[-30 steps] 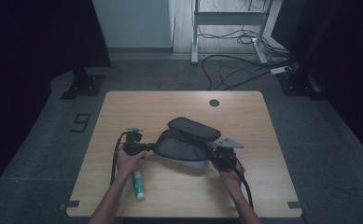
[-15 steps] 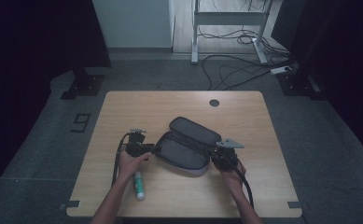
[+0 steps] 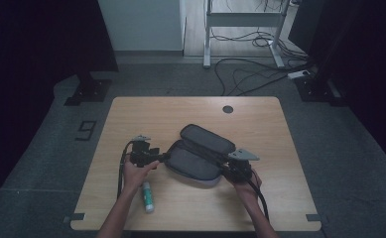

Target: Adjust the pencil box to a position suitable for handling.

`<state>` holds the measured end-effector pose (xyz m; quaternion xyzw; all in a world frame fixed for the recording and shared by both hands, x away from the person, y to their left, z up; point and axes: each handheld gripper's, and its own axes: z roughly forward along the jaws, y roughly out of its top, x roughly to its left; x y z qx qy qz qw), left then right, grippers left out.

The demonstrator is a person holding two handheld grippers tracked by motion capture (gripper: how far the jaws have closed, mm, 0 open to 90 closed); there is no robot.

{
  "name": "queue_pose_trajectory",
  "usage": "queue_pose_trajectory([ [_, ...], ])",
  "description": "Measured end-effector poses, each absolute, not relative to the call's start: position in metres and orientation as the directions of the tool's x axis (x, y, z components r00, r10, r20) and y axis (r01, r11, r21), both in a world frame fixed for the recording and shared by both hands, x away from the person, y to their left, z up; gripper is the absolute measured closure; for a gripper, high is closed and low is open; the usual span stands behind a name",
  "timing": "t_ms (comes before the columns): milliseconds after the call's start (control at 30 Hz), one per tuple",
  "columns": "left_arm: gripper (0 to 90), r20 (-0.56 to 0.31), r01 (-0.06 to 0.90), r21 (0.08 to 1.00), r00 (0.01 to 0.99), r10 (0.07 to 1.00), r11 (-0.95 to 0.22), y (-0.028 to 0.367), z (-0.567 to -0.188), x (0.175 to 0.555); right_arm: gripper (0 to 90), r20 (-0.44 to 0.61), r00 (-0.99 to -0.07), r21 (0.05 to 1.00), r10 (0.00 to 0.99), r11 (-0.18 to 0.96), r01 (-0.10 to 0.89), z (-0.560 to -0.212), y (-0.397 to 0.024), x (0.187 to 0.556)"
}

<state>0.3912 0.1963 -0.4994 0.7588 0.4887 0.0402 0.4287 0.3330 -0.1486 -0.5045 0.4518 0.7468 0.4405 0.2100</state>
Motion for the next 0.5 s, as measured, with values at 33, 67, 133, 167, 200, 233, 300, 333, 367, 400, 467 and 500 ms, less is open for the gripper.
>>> queue_pose_trajectory([
  [33,33.4,-0.353,0.701,0.696,0.522,0.777,-0.155,0.197,-0.499,0.389,61.9,0.088,-0.511,0.848,0.855,0.205,0.488,-0.504,-0.147,0.332],
  [67,33.5,-0.349,0.698,0.699,0.523,0.777,-0.156,0.198,-0.498,0.388,60.8,0.092,-0.521,0.849,0.848,0.207,0.487,-0.503,-0.145,0.331],
  [133,33.4,-0.343,0.691,0.705,0.527,0.777,-0.157,0.200,-0.497,0.386,59.9,0.100,-0.535,0.849,0.839,0.208,0.485,-0.502,-0.142,0.329],
  [167,33.4,-0.343,0.688,0.709,0.527,0.778,-0.154,0.201,-0.497,0.385,59.5,0.099,-0.541,0.851,0.835,0.211,0.482,-0.502,-0.140,0.328],
  [200,33.3,-0.344,0.687,0.711,0.528,0.776,-0.151,0.202,-0.498,0.384,59.1,0.099,-0.547,0.851,0.831,0.214,0.479,-0.501,-0.138,0.327],
  [233,33.3,-0.349,0.685,0.714,0.528,0.775,-0.146,0.203,-0.498,0.383,58.7,0.097,-0.553,0.852,0.828,0.218,0.476,-0.501,-0.136,0.326],
  [300,33.4,-0.349,0.682,0.718,0.525,0.776,-0.138,0.205,-0.499,0.381,58.1,0.099,-0.566,0.852,0.818,0.225,0.473,-0.501,-0.131,0.324],
  [333,33.4,-0.338,0.682,0.716,0.523,0.782,-0.147,0.205,-0.500,0.381,57.8,0.099,-0.573,0.853,0.813,0.228,0.470,-0.501,-0.128,0.323],
  [367,33.3,-0.330,0.682,0.715,0.525,0.785,-0.155,0.205,-0.500,0.381,57.3,0.099,-0.582,0.851,0.807,0.234,0.469,-0.501,-0.124,0.322],
  [400,33.3,-0.330,0.678,0.718,0.527,0.783,-0.153,0.206,-0.500,0.380,57.0,0.100,-0.587,0.851,0.803,0.237,0.468,-0.501,-0.122,0.321],
  [467,33.3,-0.344,0.679,0.721,0.525,0.778,-0.140,0.207,-0.499,0.378,56.2,0.105,-0.601,0.851,0.792,0.241,0.466,-0.501,-0.116,0.320],
  [500,33.3,-0.342,0.676,0.723,0.527,0.778,-0.141,0.207,-0.499,0.378,55.5,0.108,-0.609,0.853,0.786,0.242,0.463,-0.501,-0.112,0.319],
])
